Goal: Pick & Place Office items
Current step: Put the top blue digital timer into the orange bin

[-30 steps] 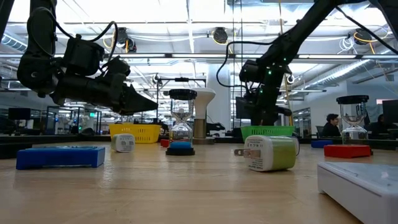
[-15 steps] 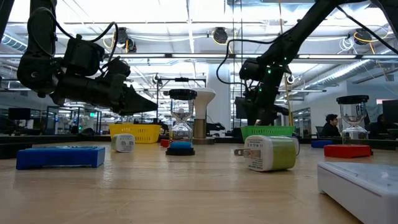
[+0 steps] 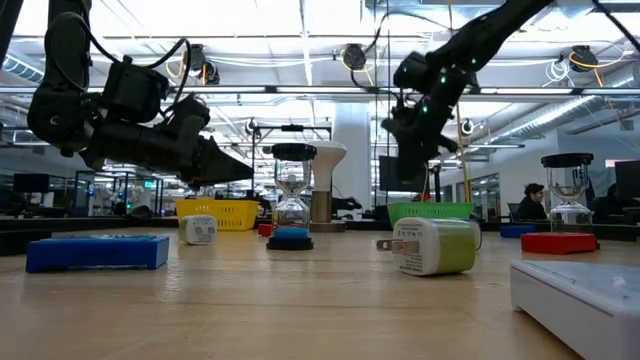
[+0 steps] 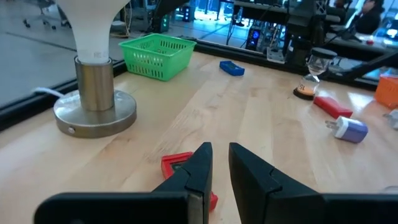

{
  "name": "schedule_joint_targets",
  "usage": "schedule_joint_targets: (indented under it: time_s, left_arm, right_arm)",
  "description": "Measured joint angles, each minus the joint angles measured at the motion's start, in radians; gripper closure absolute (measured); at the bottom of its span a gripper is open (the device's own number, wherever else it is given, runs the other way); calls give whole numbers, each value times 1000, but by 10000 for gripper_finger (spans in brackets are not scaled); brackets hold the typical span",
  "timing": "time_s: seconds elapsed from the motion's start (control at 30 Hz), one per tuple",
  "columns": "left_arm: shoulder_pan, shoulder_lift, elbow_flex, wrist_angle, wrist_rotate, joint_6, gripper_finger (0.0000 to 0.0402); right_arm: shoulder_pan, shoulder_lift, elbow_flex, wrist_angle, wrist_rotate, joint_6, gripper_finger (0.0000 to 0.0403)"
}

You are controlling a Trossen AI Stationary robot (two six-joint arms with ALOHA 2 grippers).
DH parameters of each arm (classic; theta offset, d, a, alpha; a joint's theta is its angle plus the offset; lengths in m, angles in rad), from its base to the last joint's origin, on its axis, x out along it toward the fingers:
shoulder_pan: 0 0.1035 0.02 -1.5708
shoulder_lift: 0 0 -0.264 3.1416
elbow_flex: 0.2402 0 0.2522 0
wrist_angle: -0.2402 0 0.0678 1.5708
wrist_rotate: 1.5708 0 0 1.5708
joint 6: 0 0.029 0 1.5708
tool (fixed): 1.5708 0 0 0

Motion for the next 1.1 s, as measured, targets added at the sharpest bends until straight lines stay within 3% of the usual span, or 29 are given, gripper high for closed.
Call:
schedule_joint_targets:
  time_s: [0.33,0.7,0.83,0.97,1.1]
  left_arm:
    - [0,0,0,0,6,-23,344]
    - [-8,0,0,1,8,-22,344]
    - [-8,0,14,3,5,-35,344]
    - [-18,0,46,3,31,-144,344]
    - [-93,0,72,0,18,-128,344]
  right_arm:
    - [141,-142,-300,297,-1,-72,399]
    - [207,-317,-592,653,2,-76,374]
    - [207,-361,-711,840,2,-65,375]
    - [209,-372,-831,1063,-1,-59,380]
    - [234,-372,-934,1259,-54,-31,380]
